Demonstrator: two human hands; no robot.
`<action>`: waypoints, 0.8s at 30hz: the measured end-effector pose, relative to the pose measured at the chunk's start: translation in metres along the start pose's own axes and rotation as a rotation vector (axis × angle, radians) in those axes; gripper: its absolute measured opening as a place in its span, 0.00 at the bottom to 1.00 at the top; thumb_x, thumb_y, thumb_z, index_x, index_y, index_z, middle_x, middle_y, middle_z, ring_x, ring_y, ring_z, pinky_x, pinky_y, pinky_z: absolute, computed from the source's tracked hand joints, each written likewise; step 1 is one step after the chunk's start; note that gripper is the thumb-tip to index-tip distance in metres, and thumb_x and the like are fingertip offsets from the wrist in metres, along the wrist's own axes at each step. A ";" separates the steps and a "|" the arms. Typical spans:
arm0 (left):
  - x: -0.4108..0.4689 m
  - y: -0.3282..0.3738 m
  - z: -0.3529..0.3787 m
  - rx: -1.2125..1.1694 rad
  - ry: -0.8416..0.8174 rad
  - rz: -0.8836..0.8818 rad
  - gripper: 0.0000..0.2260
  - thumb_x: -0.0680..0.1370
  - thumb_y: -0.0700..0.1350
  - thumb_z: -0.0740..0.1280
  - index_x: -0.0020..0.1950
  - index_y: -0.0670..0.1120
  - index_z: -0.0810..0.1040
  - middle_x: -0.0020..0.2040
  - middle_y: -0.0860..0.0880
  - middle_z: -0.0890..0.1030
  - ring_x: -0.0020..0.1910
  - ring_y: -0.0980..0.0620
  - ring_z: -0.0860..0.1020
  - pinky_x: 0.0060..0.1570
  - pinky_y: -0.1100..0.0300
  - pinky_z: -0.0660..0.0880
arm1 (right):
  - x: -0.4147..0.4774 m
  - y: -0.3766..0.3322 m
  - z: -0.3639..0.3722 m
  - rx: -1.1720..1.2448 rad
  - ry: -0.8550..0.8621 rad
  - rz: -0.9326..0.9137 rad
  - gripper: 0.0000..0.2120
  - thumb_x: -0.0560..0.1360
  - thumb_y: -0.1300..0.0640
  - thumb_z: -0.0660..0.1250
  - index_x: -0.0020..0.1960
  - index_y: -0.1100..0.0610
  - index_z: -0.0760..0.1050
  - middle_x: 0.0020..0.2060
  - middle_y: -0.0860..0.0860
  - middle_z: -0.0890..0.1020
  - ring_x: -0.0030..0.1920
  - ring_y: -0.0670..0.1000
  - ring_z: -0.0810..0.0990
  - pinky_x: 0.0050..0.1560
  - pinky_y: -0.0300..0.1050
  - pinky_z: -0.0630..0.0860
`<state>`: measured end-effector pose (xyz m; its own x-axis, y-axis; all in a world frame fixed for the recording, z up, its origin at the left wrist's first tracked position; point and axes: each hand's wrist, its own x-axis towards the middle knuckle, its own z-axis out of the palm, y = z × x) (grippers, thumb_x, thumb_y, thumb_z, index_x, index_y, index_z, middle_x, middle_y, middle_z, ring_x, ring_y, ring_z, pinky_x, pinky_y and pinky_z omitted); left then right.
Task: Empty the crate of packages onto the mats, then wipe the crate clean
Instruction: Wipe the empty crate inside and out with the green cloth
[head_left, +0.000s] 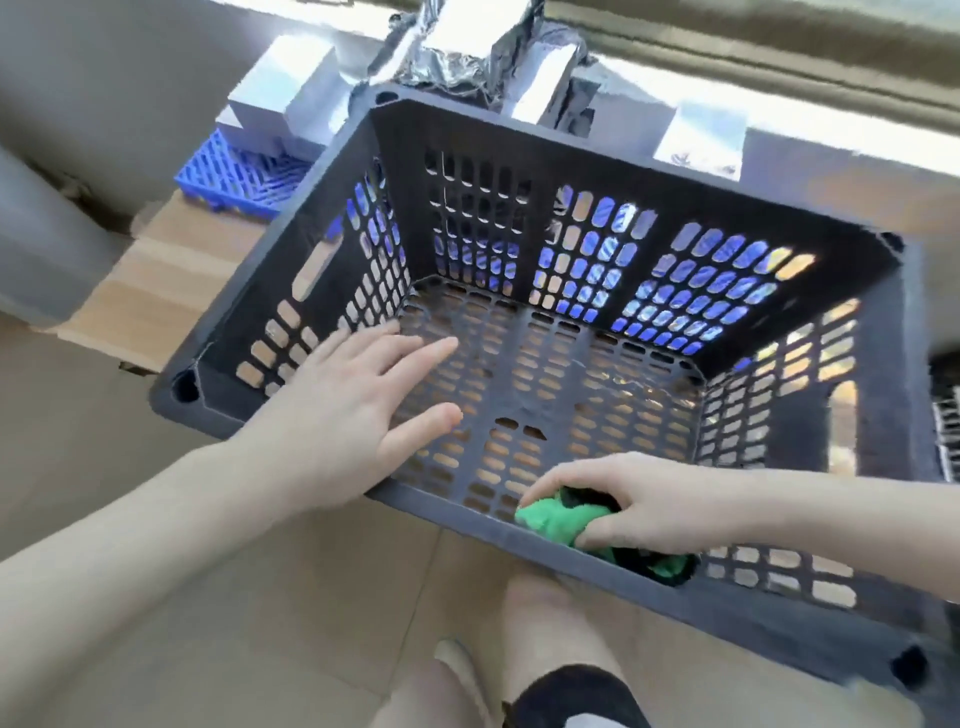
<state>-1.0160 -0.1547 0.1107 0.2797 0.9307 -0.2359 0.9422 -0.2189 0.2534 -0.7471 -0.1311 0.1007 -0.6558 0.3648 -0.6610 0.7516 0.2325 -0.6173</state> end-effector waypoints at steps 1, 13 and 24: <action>0.002 -0.002 -0.001 0.002 -0.022 0.042 0.36 0.72 0.72 0.36 0.78 0.62 0.50 0.77 0.57 0.61 0.78 0.56 0.50 0.76 0.54 0.47 | -0.009 -0.006 -0.002 0.025 0.015 -0.005 0.22 0.75 0.55 0.67 0.64 0.36 0.69 0.59 0.35 0.75 0.57 0.37 0.73 0.60 0.35 0.69; 0.097 -0.030 -0.028 0.249 -0.072 0.525 0.31 0.79 0.70 0.45 0.78 0.59 0.55 0.75 0.53 0.66 0.78 0.51 0.57 0.74 0.50 0.51 | -0.005 -0.013 -0.008 0.157 0.040 0.026 0.22 0.76 0.56 0.67 0.67 0.40 0.69 0.63 0.42 0.73 0.53 0.38 0.68 0.57 0.37 0.67; 0.218 -0.017 -0.054 0.277 0.133 0.902 0.31 0.77 0.65 0.51 0.77 0.53 0.63 0.75 0.47 0.67 0.77 0.45 0.58 0.76 0.46 0.51 | 0.032 -0.011 0.028 0.174 0.232 0.359 0.19 0.71 0.51 0.70 0.60 0.40 0.70 0.48 0.39 0.76 0.48 0.48 0.77 0.44 0.43 0.75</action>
<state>-0.9811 0.0675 0.1060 0.9156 0.3986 0.0527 0.3961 -0.9167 0.0525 -0.7779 -0.1472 0.0746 -0.3082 0.5915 -0.7451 0.8919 -0.0927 -0.4425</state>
